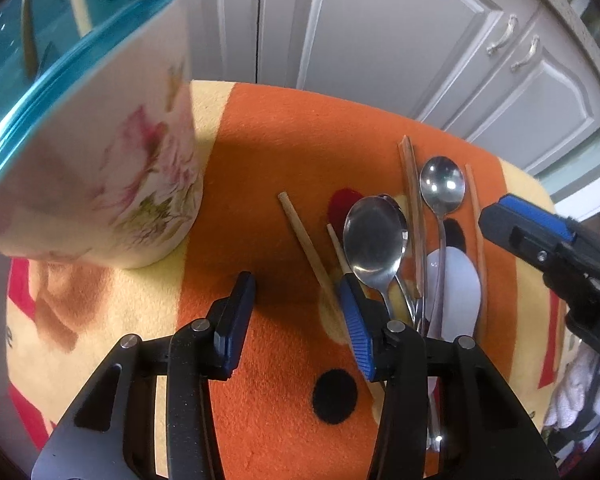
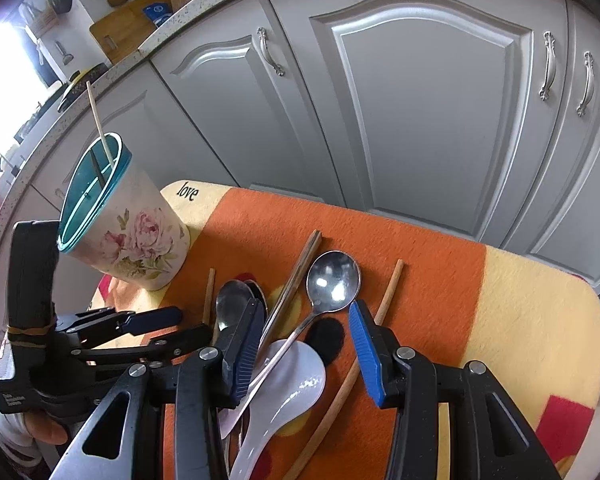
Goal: Organize utensils
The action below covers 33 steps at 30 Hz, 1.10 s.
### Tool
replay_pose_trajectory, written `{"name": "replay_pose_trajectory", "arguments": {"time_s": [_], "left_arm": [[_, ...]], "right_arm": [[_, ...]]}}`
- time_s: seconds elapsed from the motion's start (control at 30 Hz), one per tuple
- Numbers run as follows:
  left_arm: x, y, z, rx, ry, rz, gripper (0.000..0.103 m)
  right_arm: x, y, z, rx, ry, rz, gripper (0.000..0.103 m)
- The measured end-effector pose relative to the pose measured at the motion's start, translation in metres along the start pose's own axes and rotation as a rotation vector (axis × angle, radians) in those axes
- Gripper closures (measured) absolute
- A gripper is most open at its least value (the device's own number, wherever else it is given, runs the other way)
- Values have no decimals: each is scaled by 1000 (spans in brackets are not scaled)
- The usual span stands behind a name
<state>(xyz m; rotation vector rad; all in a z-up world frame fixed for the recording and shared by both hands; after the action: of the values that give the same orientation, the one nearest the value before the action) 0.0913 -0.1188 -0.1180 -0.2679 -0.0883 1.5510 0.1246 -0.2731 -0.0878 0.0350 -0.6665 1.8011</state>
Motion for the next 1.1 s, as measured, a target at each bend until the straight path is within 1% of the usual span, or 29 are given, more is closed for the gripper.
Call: {"name": "replay_pose_trajectory", "arguments": {"time_s": [0.03, 0.07, 0.13, 0.17, 0.23, 0.4, 0.53, 0.63, 0.7, 0.77, 0.87, 0.9, 0.93, 0.97, 1.0, 1.1], "left_arm": [[0, 1, 0, 3, 9, -7, 64], [1, 2, 1, 9, 24, -12, 72], [5, 8, 2, 27, 43, -19, 81], [9, 11, 3, 36, 53, -22, 83], [16, 17, 6, 46, 53, -17, 83], [20, 20, 9, 61, 95, 7, 83], [21, 15, 9, 46, 80, 13, 82], [17, 10, 6, 56, 82, 24, 81], [13, 6, 2, 61, 75, 23, 81], [10, 5, 0, 62, 65, 21, 81], [7, -1, 0, 64, 62, 16, 81], [5, -3, -1, 65, 67, 13, 83], [1, -5, -2, 63, 80, 7, 87], [-4, -10, -7, 64, 86, -1, 95], [-5, -11, -8, 57, 95, -5, 95], [-4, -10, -6, 56, 143, 11, 96]], "right_arm": [[1, 0, 1, -1, 1, 3, 60], [1, -1, 2, -3, 3, 5, 60], [-1, -3, 3, -10, 2, 3, 60], [-1, -4, 4, -12, -2, 0, 60], [-3, -7, 3, -13, -7, -5, 60], [-11, -15, -11, 10, 2, -2, 60], [-16, -21, -21, 27, 7, 27, 60], [-20, -26, -29, 35, 5, 52, 61], [-23, -28, -36, 51, -21, 56, 65], [-22, -29, -41, 60, -52, 70, 67], [-21, -28, -50, 84, -60, 95, 80], [-22, -27, -51, 82, -62, 96, 90], [-22, -26, -51, 78, -73, 91, 94], [-22, -26, -49, 76, -87, 80, 96], [-21, -25, -46, 69, -93, 79, 98], [-16, -22, -34, 52, -71, 97, 99]]}}
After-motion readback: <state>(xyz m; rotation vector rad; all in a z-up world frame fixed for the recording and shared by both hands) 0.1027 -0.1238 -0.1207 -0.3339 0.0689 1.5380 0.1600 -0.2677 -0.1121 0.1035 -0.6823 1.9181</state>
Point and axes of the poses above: each gripper's, at about its wrist camera, not at the fingertips, and z roughly against the way its jaws point, x to its left, y to its underside, the point moved 6 cm from there along -z, roughly the way its jaws point, and after that the axes turned 4 degrees about x, right-handed, at the moved point
